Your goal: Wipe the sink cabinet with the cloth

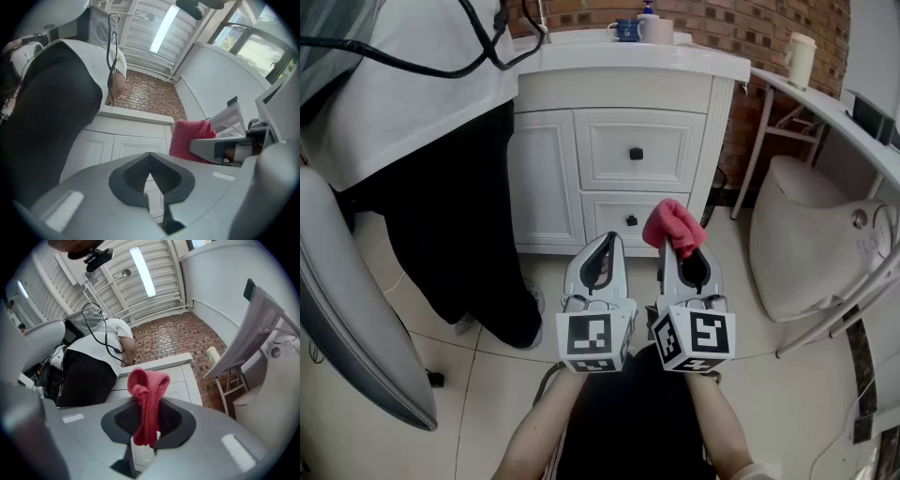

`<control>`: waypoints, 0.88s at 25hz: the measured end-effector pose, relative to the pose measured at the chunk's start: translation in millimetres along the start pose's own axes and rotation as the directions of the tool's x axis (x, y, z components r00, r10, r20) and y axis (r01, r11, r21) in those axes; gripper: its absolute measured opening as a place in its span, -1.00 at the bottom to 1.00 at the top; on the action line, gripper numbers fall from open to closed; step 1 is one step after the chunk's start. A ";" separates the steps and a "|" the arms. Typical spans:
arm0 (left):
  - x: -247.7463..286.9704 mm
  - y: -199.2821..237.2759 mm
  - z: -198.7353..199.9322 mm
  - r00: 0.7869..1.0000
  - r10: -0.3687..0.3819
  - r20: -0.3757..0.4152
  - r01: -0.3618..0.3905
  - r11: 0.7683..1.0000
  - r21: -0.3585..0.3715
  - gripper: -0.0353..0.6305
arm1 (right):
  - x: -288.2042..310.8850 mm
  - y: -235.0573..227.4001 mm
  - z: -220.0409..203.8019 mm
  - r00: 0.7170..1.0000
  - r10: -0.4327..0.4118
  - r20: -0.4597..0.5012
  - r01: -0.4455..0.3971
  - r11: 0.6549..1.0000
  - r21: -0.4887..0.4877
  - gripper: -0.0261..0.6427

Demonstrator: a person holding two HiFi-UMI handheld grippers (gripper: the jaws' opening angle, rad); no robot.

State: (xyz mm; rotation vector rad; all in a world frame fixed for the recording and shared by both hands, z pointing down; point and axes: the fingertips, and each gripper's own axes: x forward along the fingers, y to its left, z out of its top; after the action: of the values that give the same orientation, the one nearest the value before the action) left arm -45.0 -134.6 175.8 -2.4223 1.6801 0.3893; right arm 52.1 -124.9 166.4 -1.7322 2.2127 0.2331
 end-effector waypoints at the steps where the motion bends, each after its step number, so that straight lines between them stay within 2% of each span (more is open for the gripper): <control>1: -1.1 2.0 -2.7 1.000 0.005 0.002 -0.005 1.000 -0.003 -0.85 | 5.8 -4.2 -0.5 1.000 -0.005 -0.005 0.005 1.000 0.008 -0.73; 5: -2.2 11.3 -14.2 0.999 0.043 -0.026 -0.044 0.999 -0.024 -0.85 | 51.0 -11.8 -4.6 0.997 0.020 -0.080 -0.019 1.000 0.016 -0.73; 9: 0.6 15.3 -24.1 0.997 0.055 -0.061 -0.059 0.996 -0.061 -0.85 | 141.5 18.8 -15.1 0.961 0.164 -0.224 -0.162 0.986 0.029 -0.73; 11: 1.1 19.5 -22.7 0.997 0.059 -0.048 -0.064 0.992 -0.112 -0.85 | 187.9 44.0 -20.3 0.944 0.232 -0.232 -0.232 0.972 0.031 -0.73; 13: 2.0 22.0 -24.9 0.997 0.062 -0.049 -0.070 0.983 -0.170 -0.85 | 222.7 65.9 -30.2 0.929 0.267 -0.255 -0.282 0.959 -0.020 -0.73; 15: 3.4 22.2 -30.2 0.996 0.062 -0.060 -0.073 0.976 -0.204 -0.85 | 248.2 80.8 -44.0 0.920 0.263 -0.291 -0.288 0.956 -0.048 -0.73; 16: 4.3 21.9 -32.0 0.996 0.060 -0.059 -0.071 0.976 -0.207 -0.85 | 259.5 84.0 -51.5 0.921 0.240 -0.308 -0.265 0.963 -0.042 -0.74; 19: 8.8 15.2 -32.1 0.998 0.040 -0.042 -0.047 0.984 -0.173 -0.85 | 278.6 84.8 -62.3 0.928 0.162 -0.335 -0.186 0.982 -0.040 -0.74; 22: 13.5 9.7 -37.0 0.999 0.013 -0.051 -0.021 0.987 -0.161 -0.84 | 276.9 73.7 -55.8 0.932 0.138 -0.334 -0.176 0.981 -0.086 -0.74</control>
State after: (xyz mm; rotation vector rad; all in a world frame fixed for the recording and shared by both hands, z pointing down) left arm -45.3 -160.5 207.0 -2.5529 1.7541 0.4895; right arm -86.5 -377.1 117.4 -1.7595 2.6294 0.1176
